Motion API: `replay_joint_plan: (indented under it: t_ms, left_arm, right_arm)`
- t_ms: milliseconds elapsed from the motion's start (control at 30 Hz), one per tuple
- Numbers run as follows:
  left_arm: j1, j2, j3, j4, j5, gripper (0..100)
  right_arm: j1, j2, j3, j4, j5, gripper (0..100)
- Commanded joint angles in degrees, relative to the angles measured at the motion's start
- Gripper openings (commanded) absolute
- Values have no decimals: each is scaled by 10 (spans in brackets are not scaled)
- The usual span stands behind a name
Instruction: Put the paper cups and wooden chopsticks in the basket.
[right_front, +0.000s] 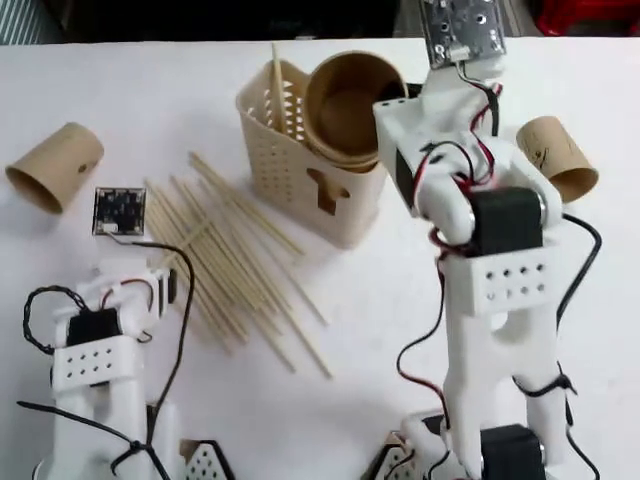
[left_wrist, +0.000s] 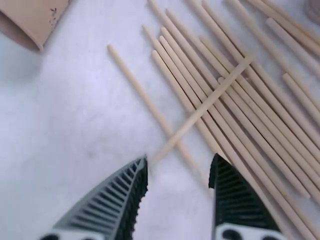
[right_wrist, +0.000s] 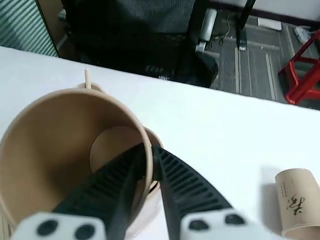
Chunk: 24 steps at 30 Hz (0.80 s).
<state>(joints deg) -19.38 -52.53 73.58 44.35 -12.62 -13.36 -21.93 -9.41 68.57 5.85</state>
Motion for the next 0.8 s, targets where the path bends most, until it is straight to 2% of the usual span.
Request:
replay_joint_plan:
  t_ms: [0,100,233,333,667,767]
  left_arm:
    - [-7,-13,-2,-11,-5,207]
    - [-7,-13,-2,-11,-5,207]
    - [-7,-13,-2,-11,-5,207]
    - [-7,-13,-2,-11,-5,207]
    - [-7,-13,-2,-11,-5,207]
    - [-7,-13,-1,-11,-5,207]
  right_arm:
    - [-3,8,-11,-9,-6,24]
    - [-2,15,-10,5,-7,41]
    - [28,11,-20,32,-3,190]
    - [80,15,-42,69,3,265]
    - [287,15,-16,123,276,282]
    - [324,16,38,121,399,282]
